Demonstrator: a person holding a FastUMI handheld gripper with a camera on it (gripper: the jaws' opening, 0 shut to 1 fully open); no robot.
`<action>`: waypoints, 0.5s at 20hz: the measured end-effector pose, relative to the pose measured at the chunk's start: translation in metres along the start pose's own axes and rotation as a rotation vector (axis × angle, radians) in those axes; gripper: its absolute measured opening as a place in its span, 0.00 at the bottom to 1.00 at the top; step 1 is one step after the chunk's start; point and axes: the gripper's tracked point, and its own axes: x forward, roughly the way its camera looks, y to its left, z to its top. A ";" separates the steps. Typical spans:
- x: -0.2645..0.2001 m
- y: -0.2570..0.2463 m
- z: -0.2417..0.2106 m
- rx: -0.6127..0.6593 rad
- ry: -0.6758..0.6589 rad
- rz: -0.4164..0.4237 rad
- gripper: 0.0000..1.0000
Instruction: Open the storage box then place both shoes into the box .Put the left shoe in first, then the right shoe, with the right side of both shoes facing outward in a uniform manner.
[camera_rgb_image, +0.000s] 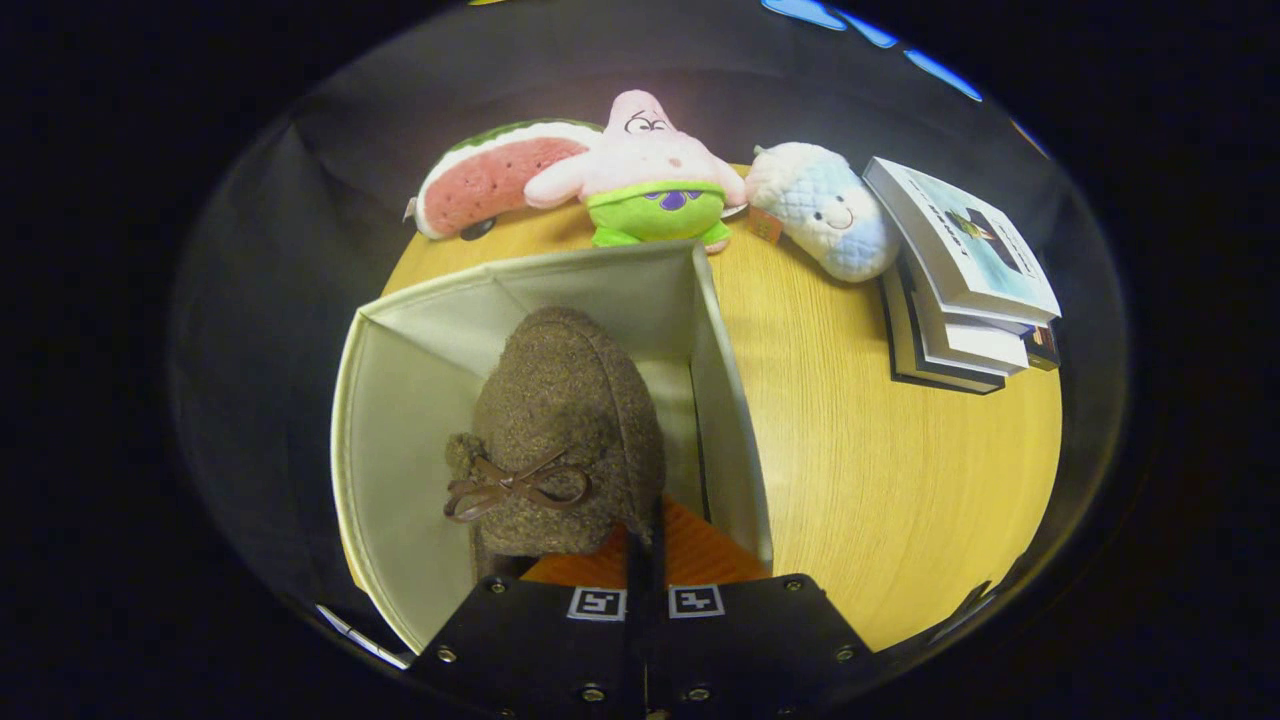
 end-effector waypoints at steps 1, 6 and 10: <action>0.002 0.000 0.001 -0.021 -0.006 -0.028 0.02; -0.003 0.003 -0.007 -0.143 -0.014 -0.032 0.14; -0.033 0.003 -0.005 -0.136 -0.074 0.033 0.19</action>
